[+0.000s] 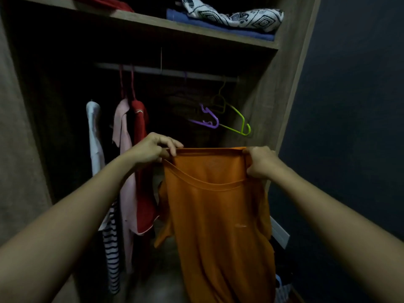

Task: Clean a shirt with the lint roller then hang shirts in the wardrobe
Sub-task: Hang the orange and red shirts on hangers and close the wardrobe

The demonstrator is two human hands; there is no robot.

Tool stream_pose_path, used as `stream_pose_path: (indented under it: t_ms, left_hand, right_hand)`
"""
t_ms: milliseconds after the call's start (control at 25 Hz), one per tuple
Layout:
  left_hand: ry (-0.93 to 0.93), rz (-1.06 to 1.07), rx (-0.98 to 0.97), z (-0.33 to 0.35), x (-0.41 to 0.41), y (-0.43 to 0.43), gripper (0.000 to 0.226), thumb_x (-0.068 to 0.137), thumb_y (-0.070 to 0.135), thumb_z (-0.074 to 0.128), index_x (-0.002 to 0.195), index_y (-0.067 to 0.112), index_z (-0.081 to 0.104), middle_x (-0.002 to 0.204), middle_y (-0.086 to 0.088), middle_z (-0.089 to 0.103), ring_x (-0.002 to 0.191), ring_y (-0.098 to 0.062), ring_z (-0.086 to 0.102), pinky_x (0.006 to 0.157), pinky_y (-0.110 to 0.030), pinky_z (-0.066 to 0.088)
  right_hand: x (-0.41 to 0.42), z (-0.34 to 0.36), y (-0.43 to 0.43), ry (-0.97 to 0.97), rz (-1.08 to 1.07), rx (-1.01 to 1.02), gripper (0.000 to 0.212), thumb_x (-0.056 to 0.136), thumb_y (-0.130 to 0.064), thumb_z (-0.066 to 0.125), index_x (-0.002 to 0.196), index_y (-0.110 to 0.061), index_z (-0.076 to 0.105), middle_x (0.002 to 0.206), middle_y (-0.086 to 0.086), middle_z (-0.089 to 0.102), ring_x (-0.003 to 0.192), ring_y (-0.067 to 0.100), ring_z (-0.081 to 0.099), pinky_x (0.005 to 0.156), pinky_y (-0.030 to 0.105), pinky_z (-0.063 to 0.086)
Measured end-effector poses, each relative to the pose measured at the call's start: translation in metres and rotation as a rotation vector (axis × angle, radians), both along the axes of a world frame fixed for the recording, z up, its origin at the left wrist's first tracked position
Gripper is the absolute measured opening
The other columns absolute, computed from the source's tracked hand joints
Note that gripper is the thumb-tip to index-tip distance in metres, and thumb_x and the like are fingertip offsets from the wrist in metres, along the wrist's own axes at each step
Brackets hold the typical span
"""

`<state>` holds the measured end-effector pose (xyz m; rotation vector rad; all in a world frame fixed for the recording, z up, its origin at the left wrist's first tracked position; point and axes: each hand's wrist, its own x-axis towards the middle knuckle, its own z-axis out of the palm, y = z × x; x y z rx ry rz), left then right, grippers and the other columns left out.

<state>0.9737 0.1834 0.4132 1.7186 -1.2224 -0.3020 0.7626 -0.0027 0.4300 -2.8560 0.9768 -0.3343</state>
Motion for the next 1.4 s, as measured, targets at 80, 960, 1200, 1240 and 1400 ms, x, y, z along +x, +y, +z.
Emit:
stream_pose_path:
  t_ms: [80,960,1200,1240,1400]
  left_hand:
    - [-0.251,0.100,0.128,-0.003,0.002,-0.014,0.045,0.077,-0.018,0.046,0.087,0.015,0.075,0.112,0.000,0.065,0.105,-0.011,0.057,0.071,-0.008,0.048]
    - [0.643,0.367,-0.421,0.060,0.063,-0.258,0.029,0.085,0.003,0.060,0.109,0.006,0.045,0.106,-0.014,0.056,0.084,-0.022,0.061,0.052,-0.027,0.050]
    - [0.697,0.275,-0.517,0.083,0.043,-0.230,0.036,0.089,0.002,0.048,0.123,-0.003,0.042,0.079,-0.008,0.056,0.065,-0.010,0.060,0.054,-0.023,0.053]
    - [0.764,0.235,-0.554,0.085,0.033,-0.222,0.034,0.089,-0.003,0.043,0.123,-0.001,0.041,0.080,-0.008,0.050,0.069,-0.012,0.058,0.062,-0.027,0.054]
    - [0.884,0.259,-0.589,0.066,-0.019,-0.176,0.028,0.082,-0.013,0.025,0.069,0.005,0.042,0.066,-0.009,0.036,0.057,-0.015,0.038,0.048,-0.021,0.040]
  right_hand:
    - [-0.002,0.004,-0.011,0.048,0.014,-0.015,0.055,0.086,-0.011,0.055,0.137,-0.025,0.041,0.127,0.010,0.053,0.112,0.029,0.055,0.087,0.040,0.049]
    - [0.048,0.004,-0.123,0.354,0.060,-0.769,0.059,0.096,-0.031,0.024,0.148,-0.009,0.007,0.156,0.022,0.005,0.146,0.031,0.005,0.118,0.041,0.003]
    - [0.049,0.005,-0.121,0.345,0.049,-0.747,0.061,0.096,-0.032,0.029,0.148,-0.009,0.007,0.156,0.022,0.004,0.146,0.031,0.004,0.118,0.040,0.002]
    - [0.049,0.005,-0.119,0.342,0.043,-0.739,0.062,0.096,-0.032,0.030,0.148,-0.009,0.008,0.156,0.022,0.004,0.146,0.031,0.004,0.118,0.040,0.001]
    - [0.050,0.006,-0.113,0.324,0.019,-0.670,0.068,0.092,-0.036,0.040,0.148,-0.009,0.012,0.157,0.020,0.005,0.146,0.030,0.004,0.118,0.039,0.001]
